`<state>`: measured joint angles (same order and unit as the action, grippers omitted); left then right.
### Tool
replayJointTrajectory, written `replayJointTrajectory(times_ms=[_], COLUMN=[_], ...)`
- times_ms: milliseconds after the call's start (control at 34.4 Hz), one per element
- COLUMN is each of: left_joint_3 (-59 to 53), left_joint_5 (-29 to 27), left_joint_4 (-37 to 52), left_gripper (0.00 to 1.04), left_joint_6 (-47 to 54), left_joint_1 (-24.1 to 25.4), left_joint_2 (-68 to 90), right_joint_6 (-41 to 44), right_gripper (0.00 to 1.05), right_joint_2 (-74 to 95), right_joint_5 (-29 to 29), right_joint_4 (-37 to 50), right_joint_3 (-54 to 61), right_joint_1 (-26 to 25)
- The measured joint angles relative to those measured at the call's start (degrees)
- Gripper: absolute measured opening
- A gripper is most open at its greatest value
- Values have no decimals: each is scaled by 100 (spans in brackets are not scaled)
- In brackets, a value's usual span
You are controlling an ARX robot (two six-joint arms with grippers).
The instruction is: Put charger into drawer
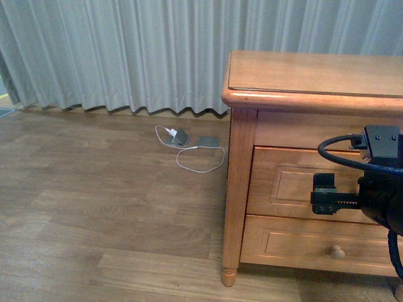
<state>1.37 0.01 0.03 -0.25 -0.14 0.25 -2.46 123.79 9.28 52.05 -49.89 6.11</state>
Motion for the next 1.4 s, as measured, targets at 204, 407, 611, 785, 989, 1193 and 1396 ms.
replayJointTrajectory(times_ms=[204,407,611,785,989,1193,1396], left_joint_3=[0,0,0,0,0,0,0], left_joint_5=[0,0,0,0,0,0,-2], left_joint_4=[0,0,0,0,0,0,0], left_gripper=[98,98,98,98,98,98,98], left_joint_6=[0,0,0,2,0,2,0], left_joint_1=[0,0,0,0,0,0,0], left_joint_2=[0,0,0,0,0,0,0], right_joint_6=[-33,-195,-584,-782,-892,-444,127], right_gripper=[96,96,96,96,96,85,46], right_joint_2=[-101,-1296,-3263,-5775,-8253,-8762,-9359], right_joint_5=[-262,-778,-1316,-1814,-2120,-1305,-933], right_joint_4=[133,-15,-940,-2269,-3746,-2914,-2496], right_joint_3=[140,964,2024,3169,3926,4332,4675], right_joint_1=[-9,-70,-212,-422,-994,-807,-634])
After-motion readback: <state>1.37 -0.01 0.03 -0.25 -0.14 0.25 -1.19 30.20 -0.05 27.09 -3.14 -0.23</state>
